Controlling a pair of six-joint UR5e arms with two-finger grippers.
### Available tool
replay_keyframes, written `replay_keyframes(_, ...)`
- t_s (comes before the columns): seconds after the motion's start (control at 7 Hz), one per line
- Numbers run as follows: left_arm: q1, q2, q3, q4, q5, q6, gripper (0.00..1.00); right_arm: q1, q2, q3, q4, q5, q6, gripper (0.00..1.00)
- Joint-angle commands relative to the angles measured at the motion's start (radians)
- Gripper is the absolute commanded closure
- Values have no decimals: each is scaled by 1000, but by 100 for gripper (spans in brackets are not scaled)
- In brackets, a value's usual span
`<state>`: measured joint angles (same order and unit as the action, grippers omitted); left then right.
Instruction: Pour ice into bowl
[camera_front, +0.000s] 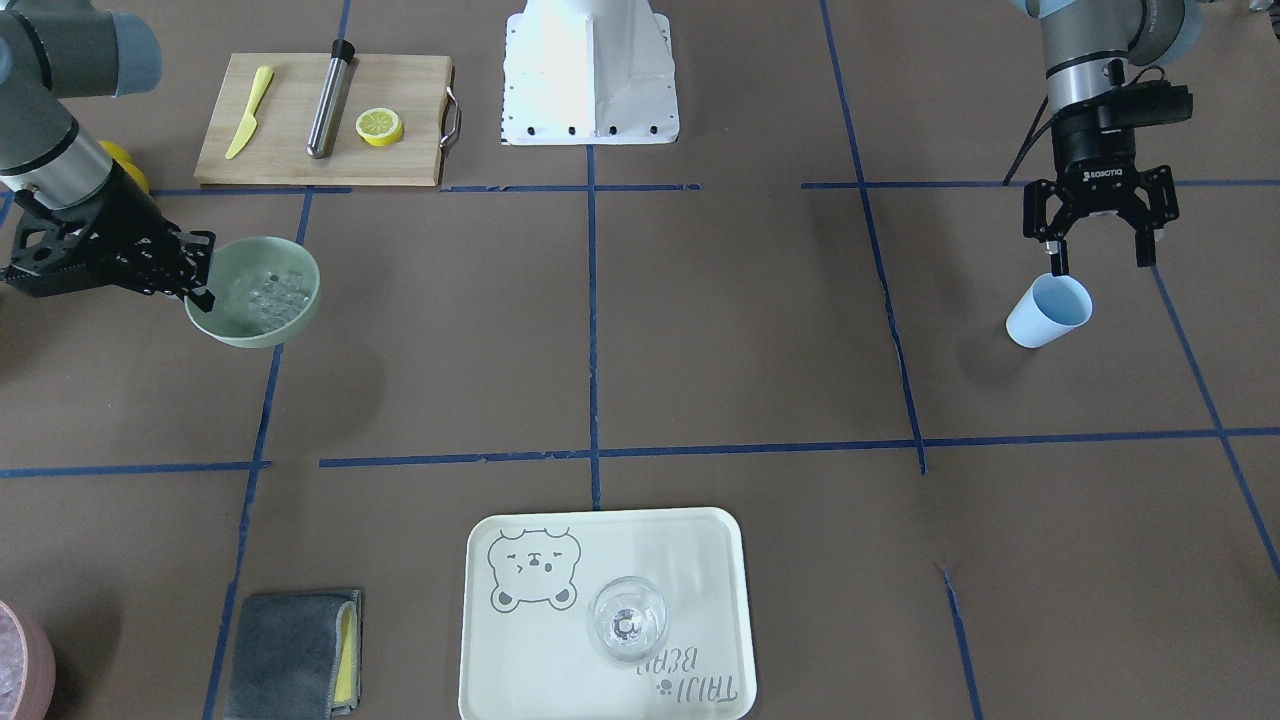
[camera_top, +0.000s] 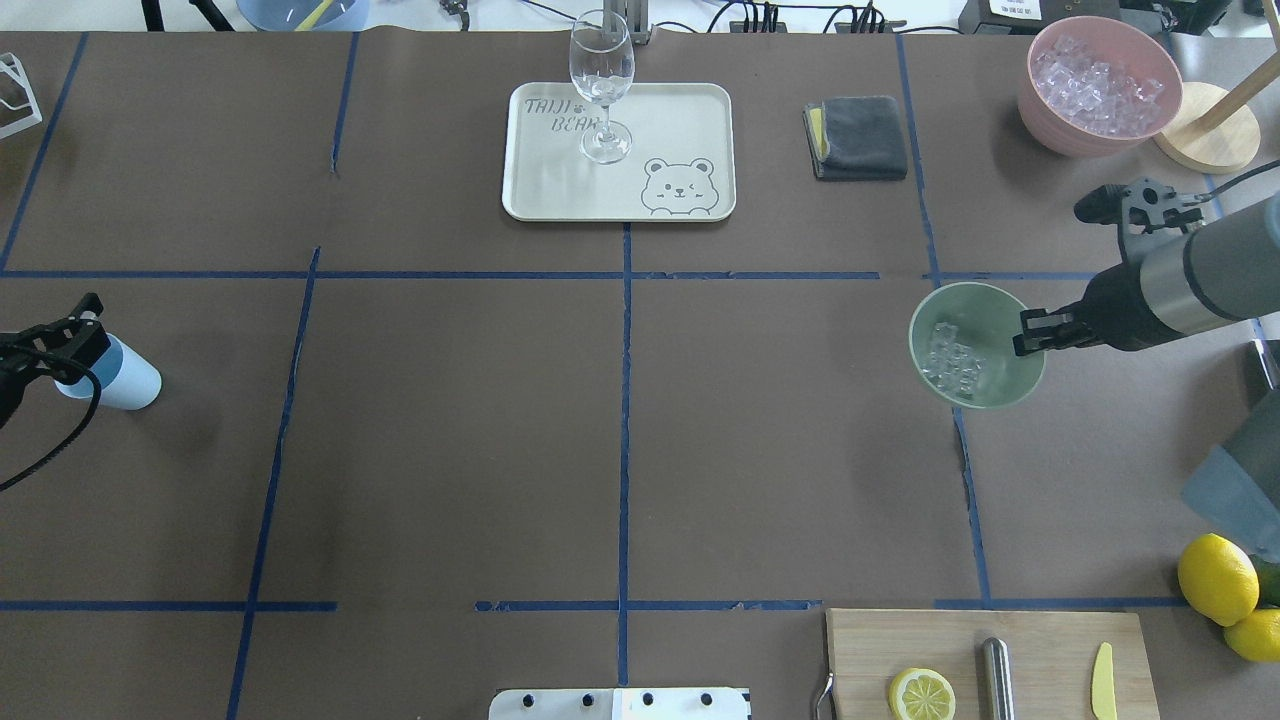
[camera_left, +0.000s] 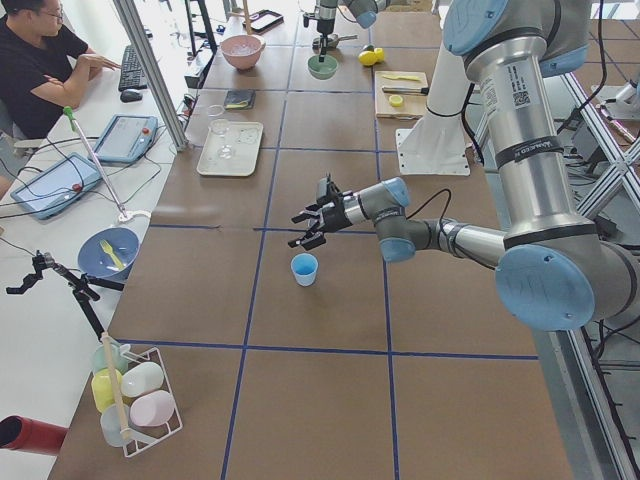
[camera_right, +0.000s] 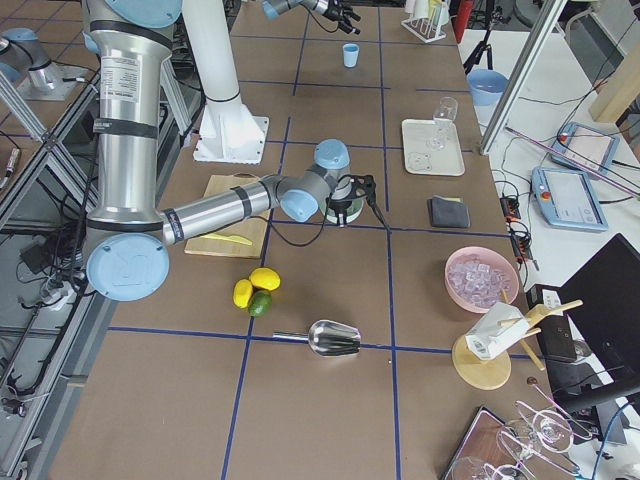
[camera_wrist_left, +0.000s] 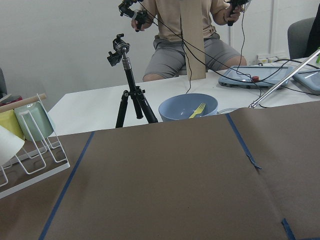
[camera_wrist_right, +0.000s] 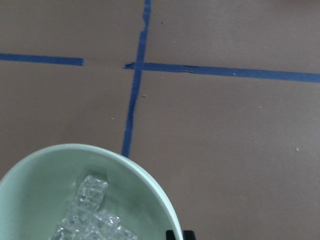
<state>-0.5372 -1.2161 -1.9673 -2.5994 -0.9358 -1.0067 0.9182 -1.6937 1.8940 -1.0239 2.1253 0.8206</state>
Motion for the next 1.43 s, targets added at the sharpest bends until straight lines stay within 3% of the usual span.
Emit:
replay_keyframes(0.0,-108,-13,-12,1,-161,111,0,30,-90,-94,119,19,-89,100)
replay_keyframes(0.29,-153,-25,2,-5,-207,161,0,77,-93,-185,148,31,-170,100)
replay_keyframes(0.43,-161,-28,1,-4,-212,163,0,88,-83,-212,148,33,-170,68)
replay_keyframes(0.57,-205,-29,1,4,-306,171,0,90,-81,-219,151,27,-184,1)
replay_keyframes(0.71,-313,-51,5,8,-433,295,0,150,-84,-205,136,37,-202,0)
replay_keyframes(0.86,-376,-59,7,54,-480,374,0,178,-89,-207,128,44,-249,0)
replay_keyframes(1.0,-435,-97,8,123,-588,413,0,212,-87,-187,55,47,-323,0)
replay_keyframes(1.14,-545,-150,7,250,-721,533,0,270,-84,-146,-84,47,-466,0)
replay_keyframes(1.29,-634,-207,7,383,-780,677,0,347,-49,-92,-245,47,-591,0)
